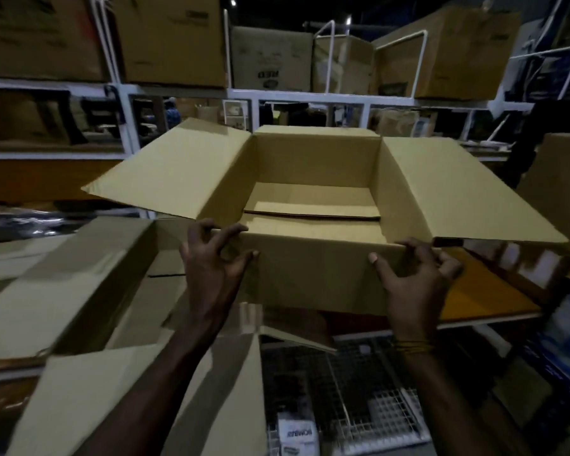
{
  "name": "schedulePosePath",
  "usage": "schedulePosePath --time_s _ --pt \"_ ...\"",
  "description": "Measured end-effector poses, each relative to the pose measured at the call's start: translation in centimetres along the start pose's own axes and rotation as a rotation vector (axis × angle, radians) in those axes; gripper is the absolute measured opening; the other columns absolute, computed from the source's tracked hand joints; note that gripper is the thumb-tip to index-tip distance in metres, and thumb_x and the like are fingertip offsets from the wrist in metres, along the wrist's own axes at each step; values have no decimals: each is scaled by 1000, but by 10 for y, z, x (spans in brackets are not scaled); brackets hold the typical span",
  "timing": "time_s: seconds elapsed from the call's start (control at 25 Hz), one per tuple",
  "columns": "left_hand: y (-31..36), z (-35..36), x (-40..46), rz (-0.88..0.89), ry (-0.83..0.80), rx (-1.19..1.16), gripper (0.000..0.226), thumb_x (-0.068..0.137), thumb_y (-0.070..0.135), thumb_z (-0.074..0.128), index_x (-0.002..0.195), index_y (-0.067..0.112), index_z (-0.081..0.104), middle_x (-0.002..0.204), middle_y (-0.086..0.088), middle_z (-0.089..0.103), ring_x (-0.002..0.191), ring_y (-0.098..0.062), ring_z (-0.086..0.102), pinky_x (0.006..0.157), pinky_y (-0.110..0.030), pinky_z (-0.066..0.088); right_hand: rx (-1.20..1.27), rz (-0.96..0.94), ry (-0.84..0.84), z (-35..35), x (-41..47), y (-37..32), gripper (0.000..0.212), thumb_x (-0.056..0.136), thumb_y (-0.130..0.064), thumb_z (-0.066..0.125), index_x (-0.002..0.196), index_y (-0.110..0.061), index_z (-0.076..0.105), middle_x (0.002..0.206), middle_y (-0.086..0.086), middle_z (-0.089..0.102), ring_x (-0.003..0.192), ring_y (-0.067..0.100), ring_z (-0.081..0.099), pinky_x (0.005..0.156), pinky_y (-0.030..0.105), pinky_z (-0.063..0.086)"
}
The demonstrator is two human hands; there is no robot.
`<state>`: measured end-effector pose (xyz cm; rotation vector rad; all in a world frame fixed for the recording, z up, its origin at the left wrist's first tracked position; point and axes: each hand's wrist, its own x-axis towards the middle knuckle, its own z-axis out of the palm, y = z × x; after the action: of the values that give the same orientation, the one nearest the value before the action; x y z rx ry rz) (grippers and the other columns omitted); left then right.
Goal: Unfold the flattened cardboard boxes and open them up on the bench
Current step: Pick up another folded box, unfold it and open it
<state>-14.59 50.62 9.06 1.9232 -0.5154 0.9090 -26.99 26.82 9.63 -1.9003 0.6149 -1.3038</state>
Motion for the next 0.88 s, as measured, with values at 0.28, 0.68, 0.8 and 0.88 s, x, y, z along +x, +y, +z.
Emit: schedulePosePath --time_s 0.28,0.68,0.8,0.88 --pt "-80 -119 27 -21 92 149 48 66 21 89 110 28 71 119 -8 49 109 -28 49 94 -42 42 56 -35 -161 90 -63 -83 39 78 -32 80 113 -34 61 136 7 30 118 15 35 86 15 40" --pt "-156 -188 5 -129 80 267 51 66 20 90 112 27 70 117 -2 44 110 -30 48 90 -52 49 56 -30 -335 144 -129 -108 36 81 -34 77 112 -38 59 132 3 28 116 19 41 82 26 49" --pt "-168 -195 -2 -156 54 307 51 65 20 90 112 25 71 117 -4 46 109 -31 49 90 -51 48 21 2 -391 148 -141 -108 36 83 -35 74 115 -36 59 133 5 27 118 21 40 86 29 49" --pt "-171 -200 -4 -175 30 330 51 66 21 90 113 24 71 119 -7 47 112 -34 47 89 -51 48 24 28 -412 149 -145 -108 34 84 -34 74 114 -36 59 133 3 26 118 20 38 87 29 48"
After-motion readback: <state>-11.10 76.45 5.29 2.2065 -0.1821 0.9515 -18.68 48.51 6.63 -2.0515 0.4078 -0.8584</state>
